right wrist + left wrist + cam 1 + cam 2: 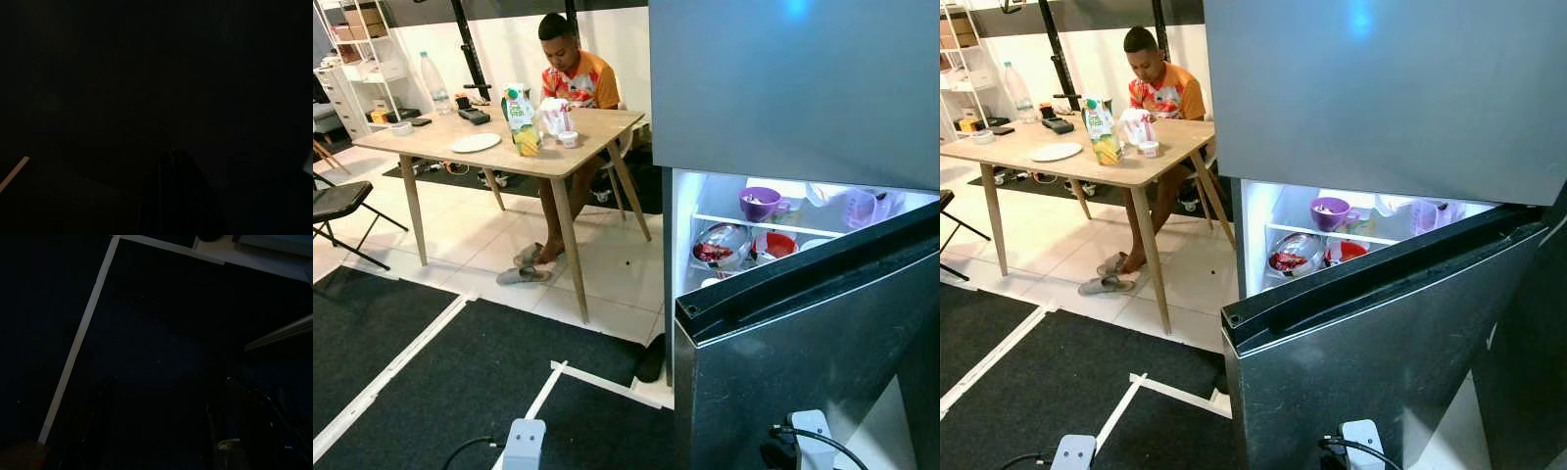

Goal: Restocking fridge

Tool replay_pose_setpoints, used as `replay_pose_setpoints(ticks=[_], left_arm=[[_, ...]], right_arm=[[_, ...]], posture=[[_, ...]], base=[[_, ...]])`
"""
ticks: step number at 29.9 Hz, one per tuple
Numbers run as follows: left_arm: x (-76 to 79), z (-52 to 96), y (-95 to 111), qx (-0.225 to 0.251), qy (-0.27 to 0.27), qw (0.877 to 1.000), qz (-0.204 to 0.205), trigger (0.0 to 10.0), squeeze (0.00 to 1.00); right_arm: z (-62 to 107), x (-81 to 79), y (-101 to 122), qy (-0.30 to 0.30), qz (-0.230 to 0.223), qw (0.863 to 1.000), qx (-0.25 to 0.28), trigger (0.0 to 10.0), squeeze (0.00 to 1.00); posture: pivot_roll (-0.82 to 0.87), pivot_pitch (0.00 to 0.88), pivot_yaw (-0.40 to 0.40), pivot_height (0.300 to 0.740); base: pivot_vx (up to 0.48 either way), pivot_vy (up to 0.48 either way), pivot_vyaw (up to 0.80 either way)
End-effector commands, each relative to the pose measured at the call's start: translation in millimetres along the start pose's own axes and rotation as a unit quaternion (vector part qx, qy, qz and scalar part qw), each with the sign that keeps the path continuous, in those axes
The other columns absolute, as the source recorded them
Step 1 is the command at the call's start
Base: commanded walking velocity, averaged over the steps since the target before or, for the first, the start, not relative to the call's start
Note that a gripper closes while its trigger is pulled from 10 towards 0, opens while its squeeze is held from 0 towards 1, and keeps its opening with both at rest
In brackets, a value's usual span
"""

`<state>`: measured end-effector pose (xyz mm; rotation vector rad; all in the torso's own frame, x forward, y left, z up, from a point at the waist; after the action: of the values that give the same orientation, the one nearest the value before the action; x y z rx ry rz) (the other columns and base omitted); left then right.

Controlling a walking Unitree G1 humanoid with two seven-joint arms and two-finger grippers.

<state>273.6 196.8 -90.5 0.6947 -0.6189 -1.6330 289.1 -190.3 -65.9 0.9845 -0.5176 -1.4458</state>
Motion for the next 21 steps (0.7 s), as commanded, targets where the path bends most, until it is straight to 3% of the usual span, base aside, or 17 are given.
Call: replay_pose_setpoints(ticks=[1,2,4,8,13,15,18,21], left_arm=[[2.0,2.4,-13,-0.016,-0.004,1.000,-0.006,10.0,0.00],[2.4,2.4,-13,-0.016,-0.004,1.000,-0.007,10.0,0.00],[2.6,2.4,-13,-0.016,-0.005,1.000,-0.009,10.0,0.00],[2.2,2.8,-14,-0.017,-0.005,1.000,-0.012,10.0,0.00],[0.0,3.1,-15,-0.019,-0.006,1.000,-0.016,10.0,0.00],[-0.3,2.7,-15,-0.020,-0.008,1.000,-0.019,10.0,0.00],[0.0,2.2,-14,-0.020,-0.008,1.000,-0.020,10.0,0.00],[0.5,1.1,-11,-0.017,-0.008,1.000,-0.019,10.0,0.00]], right_arm=[[2.6,-0.3,-4,0.008,0.000,1.000,-0.001,0.0,0.00],[4.0,-1.3,-7,0.017,0.002,1.000,-0.008,10.0,0.00],[5.0,-2.1,-10,0.023,0.003,1.000,-0.013,10.0,0.00],[12.9,-18.3,-19,0.102,0.010,0.994,-0.022,10.0,0.00],[17.5,-40.4,-6,0.190,-0.014,0.982,0.007,10.0,0.00],[13.7,-55.9,18,0.226,-0.034,0.972,0.047,10.0,0.00],[9.7,-65.3,33,0.239,-0.039,0.968,0.073,10.0,0.00],[-5.1,-93.8,76,0.259,-0.032,0.957,0.127,10.0,0.00]], posture=[[-0.10,0.126,0.072,0.740],[-0.10,0.125,0.070,0.740],[-0.10,0.125,0.070,0.740],[-0.09,0.126,0.076,0.740],[-0.10,0.129,0.081,0.740],[-0.10,0.130,0.083,0.740],[-0.10,0.130,0.083,0.740],[-0.10,0.127,0.078,0.740]], base=[[0.000,0.000,0.00],[0.000,0.000,0.00],[0.000,0.000,0.00],[0.000,0.000,0.00],[0.000,0.000,0.00],[0.000,0.000,0.00],[0.000,0.000,0.00],[0.000,0.000,0.00]])
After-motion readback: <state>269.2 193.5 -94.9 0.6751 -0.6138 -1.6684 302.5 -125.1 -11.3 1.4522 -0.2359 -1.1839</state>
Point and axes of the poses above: a point about 5 cm out from each wrist's last joint towards the gripper, its own z axis pointing back from the gripper into the wrist, its own y axis along the axis of the wrist's last joint, x = y × z, the point moved 6 cm from there along -z, pointing out of the wrist towards the gripper, and after that the axes turned 6 degrees about -z, right-handed, at the moved point
